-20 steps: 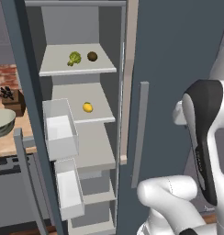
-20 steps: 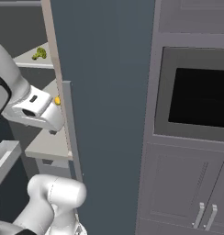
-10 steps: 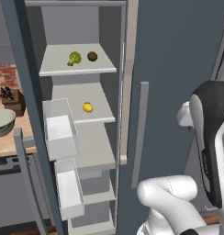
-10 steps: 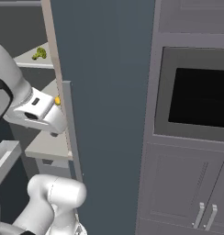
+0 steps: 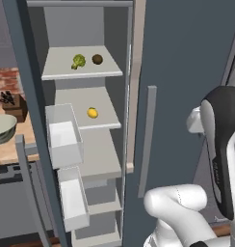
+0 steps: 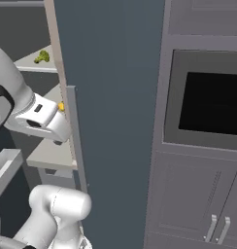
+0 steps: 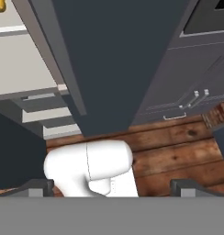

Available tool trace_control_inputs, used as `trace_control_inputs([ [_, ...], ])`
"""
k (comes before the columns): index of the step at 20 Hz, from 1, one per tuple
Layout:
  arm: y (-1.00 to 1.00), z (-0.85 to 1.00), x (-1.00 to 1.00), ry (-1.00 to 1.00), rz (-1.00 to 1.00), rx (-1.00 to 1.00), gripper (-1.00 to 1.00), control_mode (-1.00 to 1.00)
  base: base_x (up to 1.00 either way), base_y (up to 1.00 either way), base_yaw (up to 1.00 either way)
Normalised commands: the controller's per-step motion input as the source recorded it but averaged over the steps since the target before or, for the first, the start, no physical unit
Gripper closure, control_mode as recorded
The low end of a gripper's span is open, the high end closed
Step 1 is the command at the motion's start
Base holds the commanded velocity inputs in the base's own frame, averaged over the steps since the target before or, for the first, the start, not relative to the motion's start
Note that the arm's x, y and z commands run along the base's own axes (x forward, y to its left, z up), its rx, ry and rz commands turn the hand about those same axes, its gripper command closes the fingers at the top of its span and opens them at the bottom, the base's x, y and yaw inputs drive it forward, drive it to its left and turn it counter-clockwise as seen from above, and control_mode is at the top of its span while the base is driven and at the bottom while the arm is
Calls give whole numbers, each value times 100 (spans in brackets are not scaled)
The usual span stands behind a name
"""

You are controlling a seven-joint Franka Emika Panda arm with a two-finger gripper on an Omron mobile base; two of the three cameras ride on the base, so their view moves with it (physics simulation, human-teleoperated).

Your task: Take the broccoli, kiwi, and lemon from the freezer and place them in the bowl on the counter.

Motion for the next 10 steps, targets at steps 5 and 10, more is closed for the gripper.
trace_control_inputs([
  [5, 0, 0, 0, 0, 0, 0, -100, 100, 10, 54, 0],
  [10, 0, 0, 0, 0, 0, 0, -100, 100, 32, 58, 0],
])
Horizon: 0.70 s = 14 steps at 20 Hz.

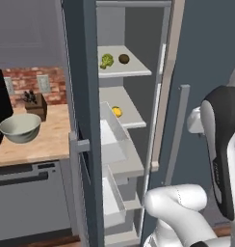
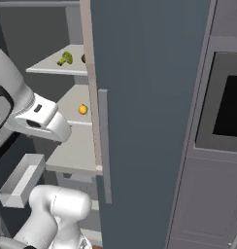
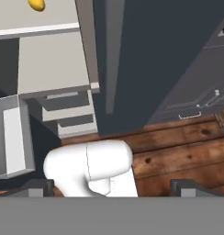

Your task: Take the broccoli, kiwi, and lemon from the freezer and place them in the bowl on the counter.

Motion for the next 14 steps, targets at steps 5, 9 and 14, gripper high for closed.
trace_control_inputs([
  [5, 0, 0, 0, 0, 0, 0, -100, 100, 52, 1, 0],
  [9, 0, 0, 0, 0, 0, 0, -100, 100, 59, -27, 0],
  [14, 0, 0, 0, 0, 0, 0, -100, 100, 37, -7, 0],
])
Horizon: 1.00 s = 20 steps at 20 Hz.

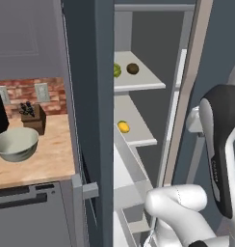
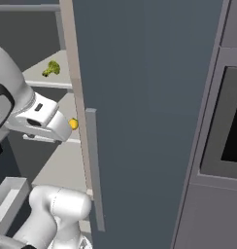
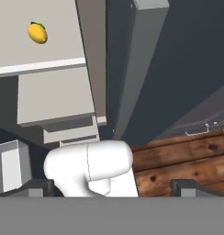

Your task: Take the broccoli, kiwi, and lemon from the freezer and place them in the bowl on the counter.

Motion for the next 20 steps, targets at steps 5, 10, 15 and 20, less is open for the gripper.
trace_control_inputs([
  [5, 0, 0, 0, 0, 0, 0, -100, 100, 18, 6, 0],
  [10, 0, 0, 0, 0, 0, 0, -100, 100, 22, 17, -5],
  [15, 0, 0, 0, 0, 0, 0, -100, 100, 27, 31, -2],
  [20, 0, 0, 0, 0, 0, 0, -100, 100, 20, 42, 0],
])
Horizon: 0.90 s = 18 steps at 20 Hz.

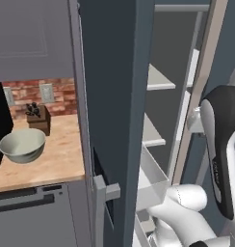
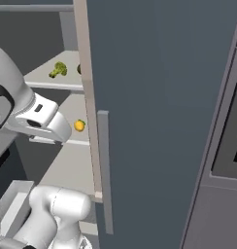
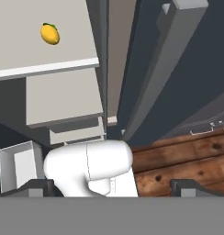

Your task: Take the broccoli, kiwi, and lemon from the freezer and place them in the bowl on the counter.

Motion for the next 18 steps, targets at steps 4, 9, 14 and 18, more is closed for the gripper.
trace_control_inputs([
  [4, 0, 0, 0, 0, 0, 0, -100, 100, 17, 28, 0],
  [9, 0, 0, 0, 0, 0, 0, -100, 100, 25, 22, 0],
  [14, 0, 0, 0, 0, 0, 0, -100, 100, 30, 28, 0],
  [18, 0, 0, 0, 0, 0, 0, -100, 100, 33, 47, 0],
])
